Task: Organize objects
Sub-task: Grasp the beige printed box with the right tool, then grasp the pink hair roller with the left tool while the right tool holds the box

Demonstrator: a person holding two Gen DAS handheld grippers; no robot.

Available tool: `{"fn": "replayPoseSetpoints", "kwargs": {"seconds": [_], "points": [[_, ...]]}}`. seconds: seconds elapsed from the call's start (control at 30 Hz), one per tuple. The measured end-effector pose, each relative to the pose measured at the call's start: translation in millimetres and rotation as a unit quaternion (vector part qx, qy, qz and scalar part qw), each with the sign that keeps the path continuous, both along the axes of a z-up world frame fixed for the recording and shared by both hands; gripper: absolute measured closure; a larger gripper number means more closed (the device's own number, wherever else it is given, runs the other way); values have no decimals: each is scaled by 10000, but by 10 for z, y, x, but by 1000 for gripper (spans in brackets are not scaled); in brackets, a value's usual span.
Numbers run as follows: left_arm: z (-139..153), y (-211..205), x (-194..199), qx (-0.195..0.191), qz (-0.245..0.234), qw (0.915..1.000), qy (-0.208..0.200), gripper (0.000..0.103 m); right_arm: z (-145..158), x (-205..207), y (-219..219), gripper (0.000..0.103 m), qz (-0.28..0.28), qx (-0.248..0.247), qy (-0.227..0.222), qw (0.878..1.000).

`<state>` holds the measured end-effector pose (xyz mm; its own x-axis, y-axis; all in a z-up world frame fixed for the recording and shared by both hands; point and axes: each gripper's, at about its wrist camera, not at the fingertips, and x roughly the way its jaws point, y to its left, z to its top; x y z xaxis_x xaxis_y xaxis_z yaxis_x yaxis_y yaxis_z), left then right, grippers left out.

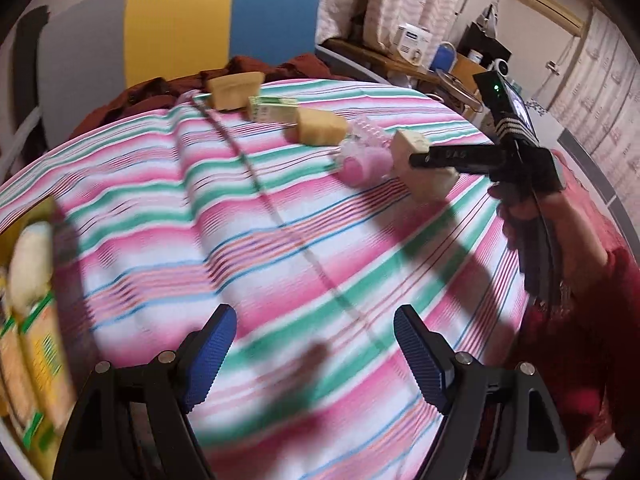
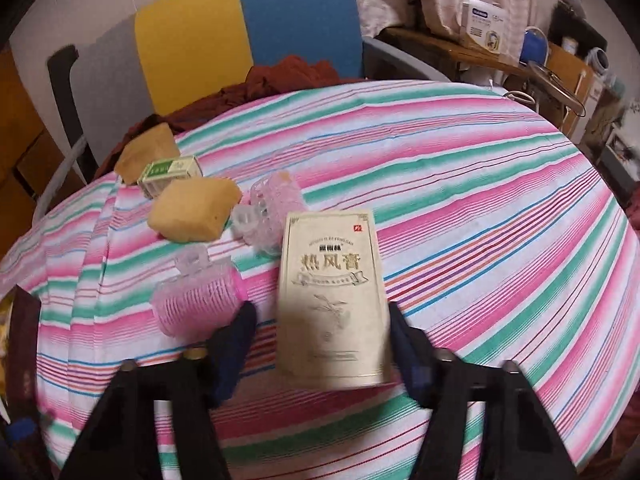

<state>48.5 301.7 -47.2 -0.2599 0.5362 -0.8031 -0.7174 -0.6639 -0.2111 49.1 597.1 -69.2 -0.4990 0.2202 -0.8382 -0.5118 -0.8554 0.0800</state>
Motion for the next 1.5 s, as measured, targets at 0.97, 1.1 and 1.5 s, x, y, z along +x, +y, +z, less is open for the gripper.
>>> {"fn": "replayPoseSetpoints", "kwargs": {"seconds": [0.97, 1.1, 1.5], "points": [[-317, 1740, -648, -511, -998, 9910, 731, 47, 6, 153, 166, 51, -478, -310, -41, 9984], [-336, 1769, -565, -400, -1126, 9890, 869, 49, 6, 150, 168, 51, -476, -304, -42, 9984], [-365, 1569, -453, 40, -1012, 9915, 818, 51, 3, 152, 175, 51, -489, -322, -25, 9983]]}}
